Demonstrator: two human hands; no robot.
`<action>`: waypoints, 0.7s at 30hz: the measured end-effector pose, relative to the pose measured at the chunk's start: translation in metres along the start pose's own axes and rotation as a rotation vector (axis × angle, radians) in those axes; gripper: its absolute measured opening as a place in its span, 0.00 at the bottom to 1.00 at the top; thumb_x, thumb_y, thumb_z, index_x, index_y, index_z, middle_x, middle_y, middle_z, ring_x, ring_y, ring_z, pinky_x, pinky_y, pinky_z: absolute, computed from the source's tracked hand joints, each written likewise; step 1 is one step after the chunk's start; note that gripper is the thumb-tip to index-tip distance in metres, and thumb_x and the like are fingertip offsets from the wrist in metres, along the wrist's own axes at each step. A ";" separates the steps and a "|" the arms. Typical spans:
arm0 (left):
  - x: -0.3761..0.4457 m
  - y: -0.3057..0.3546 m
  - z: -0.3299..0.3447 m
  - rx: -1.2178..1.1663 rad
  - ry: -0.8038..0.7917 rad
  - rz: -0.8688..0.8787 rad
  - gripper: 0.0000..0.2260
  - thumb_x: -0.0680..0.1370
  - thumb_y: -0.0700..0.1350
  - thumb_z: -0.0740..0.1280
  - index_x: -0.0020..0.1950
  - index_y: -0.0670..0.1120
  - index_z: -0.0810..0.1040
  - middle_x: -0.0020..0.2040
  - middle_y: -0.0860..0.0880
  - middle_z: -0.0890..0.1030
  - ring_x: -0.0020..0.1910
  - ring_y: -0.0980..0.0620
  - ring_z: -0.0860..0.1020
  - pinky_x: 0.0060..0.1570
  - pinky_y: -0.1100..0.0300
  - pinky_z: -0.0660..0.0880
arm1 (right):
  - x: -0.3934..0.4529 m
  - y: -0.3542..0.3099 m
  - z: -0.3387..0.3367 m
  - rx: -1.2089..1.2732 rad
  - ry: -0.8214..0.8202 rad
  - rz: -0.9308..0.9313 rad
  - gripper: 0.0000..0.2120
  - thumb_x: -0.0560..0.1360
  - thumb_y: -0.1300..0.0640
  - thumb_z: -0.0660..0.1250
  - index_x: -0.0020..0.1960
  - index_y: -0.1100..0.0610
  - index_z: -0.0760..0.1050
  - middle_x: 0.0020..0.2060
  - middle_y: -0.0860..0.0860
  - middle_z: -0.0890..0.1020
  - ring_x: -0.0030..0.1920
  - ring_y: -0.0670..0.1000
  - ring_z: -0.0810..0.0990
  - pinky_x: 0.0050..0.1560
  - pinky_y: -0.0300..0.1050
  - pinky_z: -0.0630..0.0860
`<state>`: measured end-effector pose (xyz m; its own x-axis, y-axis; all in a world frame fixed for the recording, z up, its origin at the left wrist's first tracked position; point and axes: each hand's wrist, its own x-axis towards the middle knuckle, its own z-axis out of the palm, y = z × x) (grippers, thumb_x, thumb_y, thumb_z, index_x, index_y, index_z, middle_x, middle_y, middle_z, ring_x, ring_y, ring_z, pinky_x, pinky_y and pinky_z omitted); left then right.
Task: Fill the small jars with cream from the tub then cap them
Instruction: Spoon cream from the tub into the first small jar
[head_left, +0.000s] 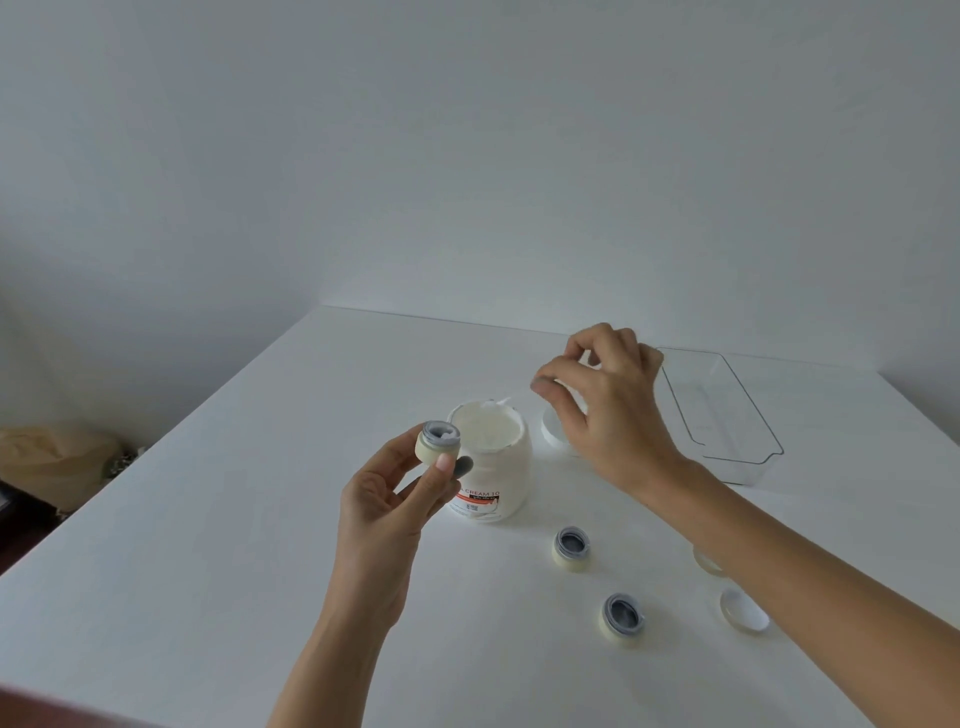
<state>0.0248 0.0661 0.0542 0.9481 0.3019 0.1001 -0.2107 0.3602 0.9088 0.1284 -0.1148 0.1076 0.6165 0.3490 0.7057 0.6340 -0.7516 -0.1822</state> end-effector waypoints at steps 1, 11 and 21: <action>-0.001 -0.001 -0.001 -0.007 -0.007 -0.004 0.17 0.70 0.45 0.73 0.58 0.46 0.83 0.54 0.46 0.86 0.51 0.47 0.86 0.47 0.63 0.80 | 0.003 -0.001 0.005 -0.031 -0.055 -0.003 0.05 0.75 0.54 0.69 0.42 0.52 0.82 0.45 0.52 0.74 0.47 0.55 0.72 0.49 0.41 0.52; -0.012 -0.008 -0.015 -0.059 0.031 -0.042 0.13 0.70 0.41 0.76 0.53 0.47 0.81 0.51 0.44 0.86 0.50 0.44 0.86 0.45 0.63 0.80 | 0.023 -0.010 0.043 -0.174 -0.392 -0.098 0.12 0.79 0.50 0.61 0.45 0.54 0.80 0.48 0.51 0.70 0.53 0.55 0.65 0.48 0.46 0.53; -0.015 -0.009 -0.013 0.027 -0.005 -0.036 0.16 0.68 0.43 0.76 0.56 0.48 0.83 0.55 0.48 0.85 0.49 0.47 0.86 0.47 0.64 0.80 | 0.028 -0.009 0.030 0.092 -0.570 0.278 0.13 0.79 0.51 0.61 0.39 0.52 0.80 0.47 0.51 0.73 0.55 0.55 0.69 0.51 0.46 0.56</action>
<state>0.0096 0.0699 0.0388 0.9561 0.2849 0.0689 -0.1699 0.3469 0.9224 0.1538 -0.0817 0.1085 0.8992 0.4098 0.1534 0.4364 -0.8145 -0.3822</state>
